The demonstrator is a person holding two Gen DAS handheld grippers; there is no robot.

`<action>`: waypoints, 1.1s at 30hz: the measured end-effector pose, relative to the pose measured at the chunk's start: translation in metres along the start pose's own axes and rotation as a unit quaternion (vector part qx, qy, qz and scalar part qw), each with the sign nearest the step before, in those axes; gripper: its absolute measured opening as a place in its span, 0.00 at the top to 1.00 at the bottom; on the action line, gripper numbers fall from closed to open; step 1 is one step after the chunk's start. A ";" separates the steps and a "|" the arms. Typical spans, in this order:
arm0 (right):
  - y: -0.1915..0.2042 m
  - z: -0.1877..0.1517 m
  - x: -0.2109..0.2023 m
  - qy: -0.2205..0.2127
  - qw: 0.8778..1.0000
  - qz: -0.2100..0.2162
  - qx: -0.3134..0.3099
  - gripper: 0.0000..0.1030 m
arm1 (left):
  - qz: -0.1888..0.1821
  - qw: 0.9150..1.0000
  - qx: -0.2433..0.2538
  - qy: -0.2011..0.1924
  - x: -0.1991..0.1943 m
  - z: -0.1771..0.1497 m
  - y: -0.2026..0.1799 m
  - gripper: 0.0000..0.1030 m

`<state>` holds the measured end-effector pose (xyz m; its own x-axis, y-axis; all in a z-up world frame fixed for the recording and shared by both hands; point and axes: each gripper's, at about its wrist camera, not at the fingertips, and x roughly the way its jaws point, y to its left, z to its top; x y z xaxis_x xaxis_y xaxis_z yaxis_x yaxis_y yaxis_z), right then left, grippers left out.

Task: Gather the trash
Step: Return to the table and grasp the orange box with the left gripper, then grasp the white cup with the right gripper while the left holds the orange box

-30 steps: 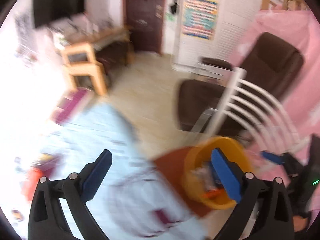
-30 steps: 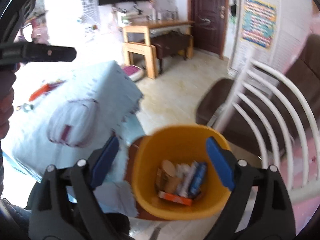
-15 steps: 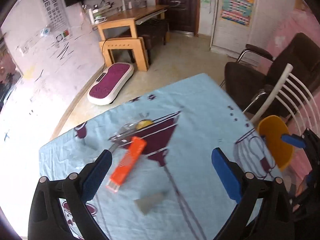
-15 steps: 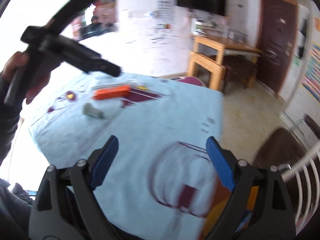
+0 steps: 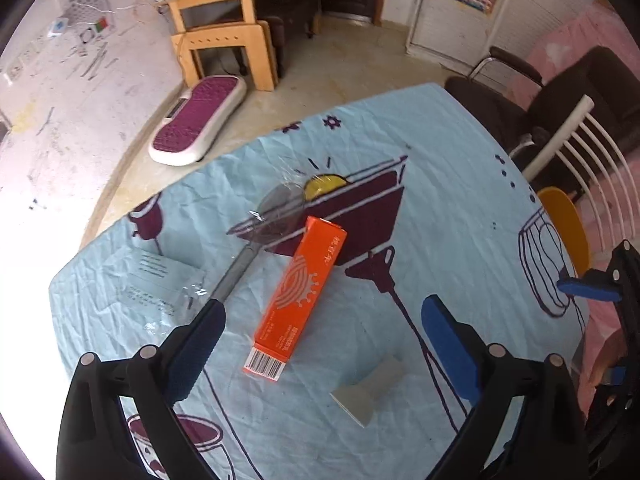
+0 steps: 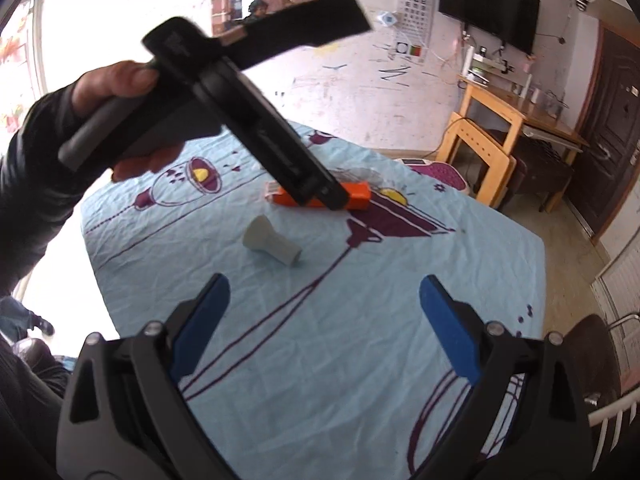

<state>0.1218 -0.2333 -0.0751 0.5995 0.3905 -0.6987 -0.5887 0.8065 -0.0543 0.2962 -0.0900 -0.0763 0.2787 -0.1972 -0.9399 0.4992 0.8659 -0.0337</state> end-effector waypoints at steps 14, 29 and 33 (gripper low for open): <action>0.004 0.012 0.023 0.019 1.000 0.002 -0.019 0.11 | -0.017 0.999 0.010 0.046 0.039 0.001 0.012 0.49; 0.035 0.032 0.079 0.082 0.991 0.055 -0.088 0.07 | -0.033 0.999 0.003 0.017 0.027 -0.022 0.027 0.82; 0.040 0.036 0.098 0.106 0.986 0.074 -0.104 0.07 | -0.029 0.999 -0.016 -0.008 0.006 -0.037 0.043 0.82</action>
<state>0.1769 -0.1471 -0.1204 0.3845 0.3777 -0.8423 -0.7734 0.6300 -0.0705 0.2888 -0.0369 -0.0957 0.2629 -0.2550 -0.9305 0.4883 0.8670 -0.0996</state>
